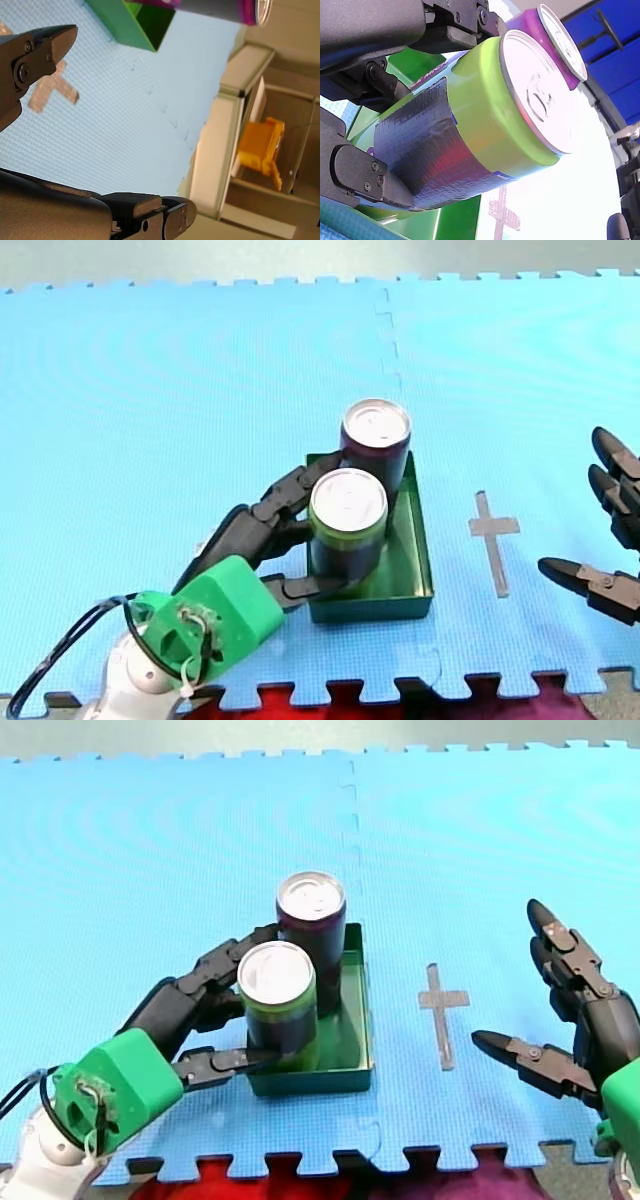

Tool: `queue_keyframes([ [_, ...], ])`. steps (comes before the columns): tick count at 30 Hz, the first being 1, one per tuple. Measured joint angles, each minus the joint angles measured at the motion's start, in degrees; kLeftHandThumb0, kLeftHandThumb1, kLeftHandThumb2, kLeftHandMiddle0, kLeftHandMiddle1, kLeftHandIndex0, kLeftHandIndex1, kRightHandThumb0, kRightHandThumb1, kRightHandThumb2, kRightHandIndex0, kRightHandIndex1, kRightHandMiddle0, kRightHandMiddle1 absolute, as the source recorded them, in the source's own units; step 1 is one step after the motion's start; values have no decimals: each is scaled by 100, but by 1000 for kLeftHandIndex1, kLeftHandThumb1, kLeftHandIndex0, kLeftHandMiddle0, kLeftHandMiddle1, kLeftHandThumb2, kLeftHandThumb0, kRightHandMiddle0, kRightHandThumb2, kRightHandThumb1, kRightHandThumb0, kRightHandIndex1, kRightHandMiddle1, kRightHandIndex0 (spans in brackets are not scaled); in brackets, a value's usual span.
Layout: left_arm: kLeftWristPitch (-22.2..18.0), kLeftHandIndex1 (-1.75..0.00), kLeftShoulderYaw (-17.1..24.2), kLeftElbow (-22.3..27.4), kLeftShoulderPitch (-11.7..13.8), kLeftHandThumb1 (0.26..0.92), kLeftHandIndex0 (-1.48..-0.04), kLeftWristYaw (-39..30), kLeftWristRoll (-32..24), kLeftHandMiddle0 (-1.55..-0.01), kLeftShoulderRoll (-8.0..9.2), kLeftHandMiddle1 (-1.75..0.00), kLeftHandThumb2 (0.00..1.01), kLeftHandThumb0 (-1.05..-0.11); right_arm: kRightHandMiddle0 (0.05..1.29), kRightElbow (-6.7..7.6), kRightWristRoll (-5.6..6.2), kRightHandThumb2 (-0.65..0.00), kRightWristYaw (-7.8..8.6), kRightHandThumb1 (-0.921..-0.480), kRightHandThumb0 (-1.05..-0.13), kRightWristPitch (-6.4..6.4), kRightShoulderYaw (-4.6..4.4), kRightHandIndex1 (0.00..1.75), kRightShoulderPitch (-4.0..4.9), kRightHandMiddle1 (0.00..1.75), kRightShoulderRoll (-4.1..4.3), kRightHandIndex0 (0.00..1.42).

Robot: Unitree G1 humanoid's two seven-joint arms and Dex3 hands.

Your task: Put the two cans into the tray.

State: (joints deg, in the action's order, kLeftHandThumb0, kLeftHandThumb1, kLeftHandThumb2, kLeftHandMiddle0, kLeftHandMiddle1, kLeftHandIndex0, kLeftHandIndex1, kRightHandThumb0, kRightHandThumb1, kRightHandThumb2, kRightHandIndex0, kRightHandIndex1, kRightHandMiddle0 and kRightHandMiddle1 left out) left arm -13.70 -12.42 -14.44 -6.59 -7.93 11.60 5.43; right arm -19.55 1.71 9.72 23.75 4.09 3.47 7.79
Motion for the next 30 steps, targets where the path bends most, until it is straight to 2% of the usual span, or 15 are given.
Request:
queue_keyframes([
  [11, 88, 0, -45, 247, 67, 921, -246, -44, 119, -413, 90, 0, 170, -1048, 252, 13, 0, -1, -1, -735, -826, 0, 1, 0, 0, 0, 4, 192],
  [18, 220, 0, -20, 506, 170, 921, -242, -176, 27, -405, 141, 0, 172, -1048, 248, 88, -5, -2, -3, -738, -833, -42, -8, 0, 0, 0, 4, 191],
  [24, 395, -2, 221, 772, 241, 921, -245, -425, -232, -416, 386, -6, 161, -1048, 247, 161, -4, -2, -6, -741, -838, -145, -14, 1, -3, 0, 4, 192],
  [30, 544, -2, 289, 857, 238, 921, -247, -442, -266, -434, 446, -13, 141, -1048, 248, 165, 11, 0, -6, -740, -835, -157, -5, 0, -13, 0, 4, 192],
])
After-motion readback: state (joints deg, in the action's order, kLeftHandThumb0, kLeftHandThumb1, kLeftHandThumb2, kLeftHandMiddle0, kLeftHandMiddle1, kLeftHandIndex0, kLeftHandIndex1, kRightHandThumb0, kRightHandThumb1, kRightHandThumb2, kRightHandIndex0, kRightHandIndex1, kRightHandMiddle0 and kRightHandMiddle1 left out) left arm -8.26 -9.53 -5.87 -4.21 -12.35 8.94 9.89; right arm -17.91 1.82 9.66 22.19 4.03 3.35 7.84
